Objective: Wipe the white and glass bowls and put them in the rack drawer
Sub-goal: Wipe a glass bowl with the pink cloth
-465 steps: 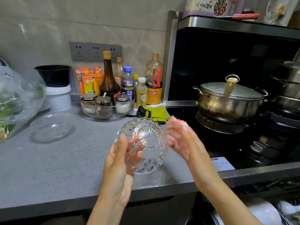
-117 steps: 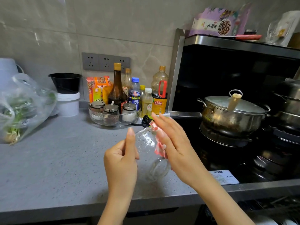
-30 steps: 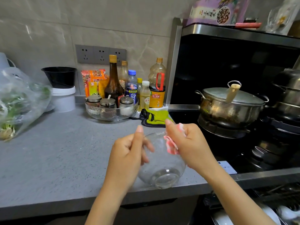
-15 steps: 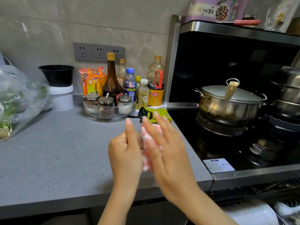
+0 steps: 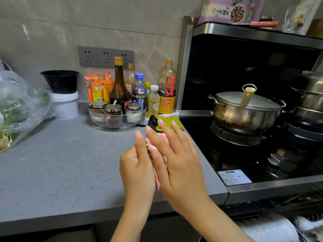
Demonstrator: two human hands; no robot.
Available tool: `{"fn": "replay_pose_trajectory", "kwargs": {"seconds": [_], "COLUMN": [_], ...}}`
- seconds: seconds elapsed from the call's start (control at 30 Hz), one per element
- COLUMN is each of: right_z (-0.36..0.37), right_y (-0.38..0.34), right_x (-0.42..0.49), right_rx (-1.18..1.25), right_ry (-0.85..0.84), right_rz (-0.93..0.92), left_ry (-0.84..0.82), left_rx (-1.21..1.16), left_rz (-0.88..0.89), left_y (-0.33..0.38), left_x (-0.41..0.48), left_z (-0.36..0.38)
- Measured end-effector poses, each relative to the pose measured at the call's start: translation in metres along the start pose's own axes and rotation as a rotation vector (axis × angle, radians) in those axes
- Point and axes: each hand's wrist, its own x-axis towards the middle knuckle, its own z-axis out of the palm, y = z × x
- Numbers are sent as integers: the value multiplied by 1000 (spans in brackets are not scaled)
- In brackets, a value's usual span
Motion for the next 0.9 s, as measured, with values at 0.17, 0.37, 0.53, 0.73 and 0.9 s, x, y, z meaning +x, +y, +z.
{"fn": "replay_pose_trajectory", "kwargs": {"seconds": [0.17,0.37,0.53,0.73,0.9], "right_z": [-19,-27,-39,-42,-35], "right_y": [13,17,18,17,19], "right_x": [16,13,16,21,14], "right_rx": [653,907,889,737,778], "right_ry": [-127,-95,-136,-271,-157], "right_rz": [354,512,543,402,422], "left_ry": [-7,-67,-229,-398,-273], "left_rx": [11,-83,50,226,220], "left_rz": [8,-98,-27,155,208], "left_y": [8,5,3,9,8], "left_x": [0,7,10,10,8], "left_z": [-12,-25,-32,-25,-20]}}
